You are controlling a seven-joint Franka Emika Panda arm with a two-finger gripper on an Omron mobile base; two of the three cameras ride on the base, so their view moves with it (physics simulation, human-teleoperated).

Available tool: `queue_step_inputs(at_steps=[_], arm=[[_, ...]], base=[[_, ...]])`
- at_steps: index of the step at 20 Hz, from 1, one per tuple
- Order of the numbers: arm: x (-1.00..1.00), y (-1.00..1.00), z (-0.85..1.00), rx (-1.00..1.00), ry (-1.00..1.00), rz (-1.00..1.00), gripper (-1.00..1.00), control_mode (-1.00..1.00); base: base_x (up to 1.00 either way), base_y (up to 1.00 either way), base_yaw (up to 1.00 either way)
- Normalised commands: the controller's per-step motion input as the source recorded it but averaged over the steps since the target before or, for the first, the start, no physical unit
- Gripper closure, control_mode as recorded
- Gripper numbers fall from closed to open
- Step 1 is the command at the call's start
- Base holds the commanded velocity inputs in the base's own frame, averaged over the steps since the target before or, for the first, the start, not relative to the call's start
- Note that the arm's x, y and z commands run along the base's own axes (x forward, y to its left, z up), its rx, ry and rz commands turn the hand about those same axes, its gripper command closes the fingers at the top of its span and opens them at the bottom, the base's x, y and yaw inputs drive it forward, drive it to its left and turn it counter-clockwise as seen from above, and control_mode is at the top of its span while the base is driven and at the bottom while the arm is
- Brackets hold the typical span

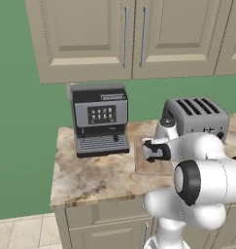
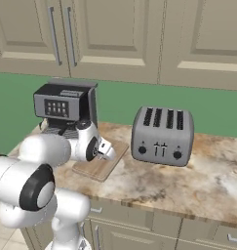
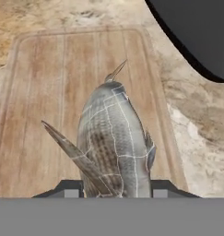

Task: Retrieve the fish from the fridge and place it on the cutting board.

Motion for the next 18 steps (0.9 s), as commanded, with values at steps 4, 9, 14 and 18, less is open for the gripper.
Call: queue_step_inputs(at_steps=[4, 9, 14, 18], arm=[[0.29, 0.00, -0.32, 0.01, 0.00, 0.01, 1.00, -1.00], [0.25, 0.00, -0.40, 0.02, 0.01, 0.01, -1.00, -1.00], [0.16, 0.00, -0.34, 0.03, 0.00, 0.01, -1.00, -1.00], [0.02, 0.00, -0.04, 0.00, 0.02, 0.00, -1.00, -1.00]], base=[[0.00, 0.00, 0.00], [0.00, 0.00, 0.00], [0.00, 0.00, 0.00], [0.00, 0.00, 0.00]])
